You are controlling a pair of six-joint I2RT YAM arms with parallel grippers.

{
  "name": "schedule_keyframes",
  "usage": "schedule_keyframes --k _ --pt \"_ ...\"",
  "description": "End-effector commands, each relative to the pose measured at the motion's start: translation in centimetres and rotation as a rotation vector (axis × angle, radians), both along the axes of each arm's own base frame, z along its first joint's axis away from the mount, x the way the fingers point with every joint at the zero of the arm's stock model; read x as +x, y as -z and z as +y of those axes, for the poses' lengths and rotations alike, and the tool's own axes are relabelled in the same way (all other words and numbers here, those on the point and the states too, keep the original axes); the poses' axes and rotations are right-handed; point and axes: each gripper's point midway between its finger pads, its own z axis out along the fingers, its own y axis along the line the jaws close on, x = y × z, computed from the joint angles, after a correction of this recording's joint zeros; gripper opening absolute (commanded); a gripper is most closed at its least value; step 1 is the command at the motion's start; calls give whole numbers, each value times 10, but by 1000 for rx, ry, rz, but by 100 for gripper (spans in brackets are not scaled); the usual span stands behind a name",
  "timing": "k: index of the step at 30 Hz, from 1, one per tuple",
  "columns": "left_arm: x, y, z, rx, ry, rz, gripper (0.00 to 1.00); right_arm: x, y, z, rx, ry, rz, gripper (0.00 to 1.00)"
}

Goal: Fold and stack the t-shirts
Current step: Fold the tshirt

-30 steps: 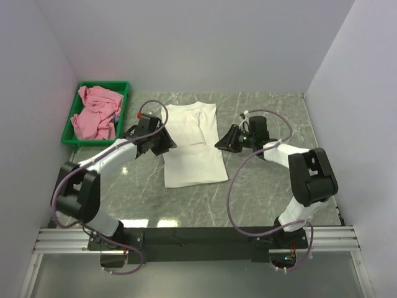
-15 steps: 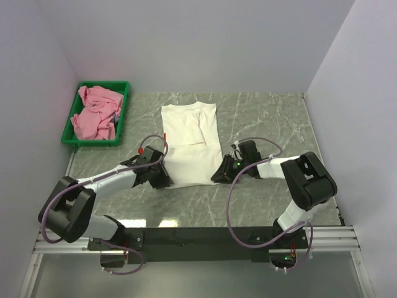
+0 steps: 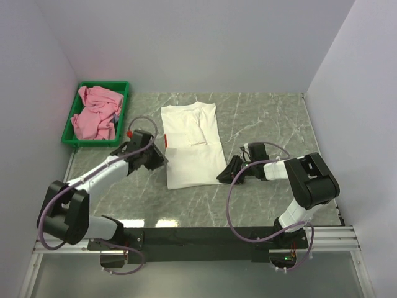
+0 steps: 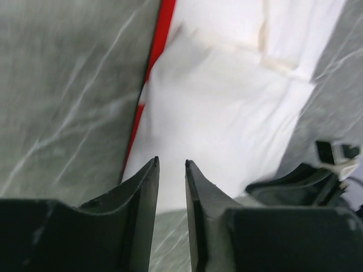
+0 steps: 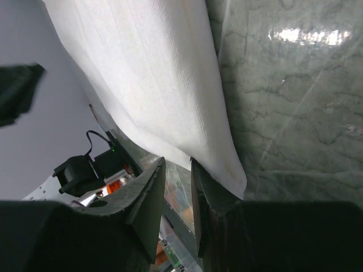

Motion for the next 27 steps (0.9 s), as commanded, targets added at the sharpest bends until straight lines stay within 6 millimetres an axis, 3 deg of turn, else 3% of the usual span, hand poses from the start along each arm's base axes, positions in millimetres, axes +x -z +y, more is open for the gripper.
schedule_keyframes --k 1,2,8,12,18,23,26,27 --pt "44 -29 -5 -14 35 -123 31 -5 20 -12 -83 22 23 33" --pt "52 -36 -11 -22 49 -137 29 -5 20 -12 -84 19 20 33" --pt "80 -12 -21 -22 79 -103 22 -4 20 -11 -84 19 18 33" --pt "99 14 -10 13 45 -64 18 -5 22 -12 -87 22 28 33" --pt "130 29 10 23 14 -33 17 -5 23 -13 -98 21 25 33" --pt "139 12 18 33 5 -55 23 2 11 -11 -91 6 -26 33" --pt "132 -9 21 38 12 -93 33 9 -6 -12 -125 -17 -99 34" --pt "126 -23 24 44 8 -115 41 11 -12 -12 -142 -25 -123 35"
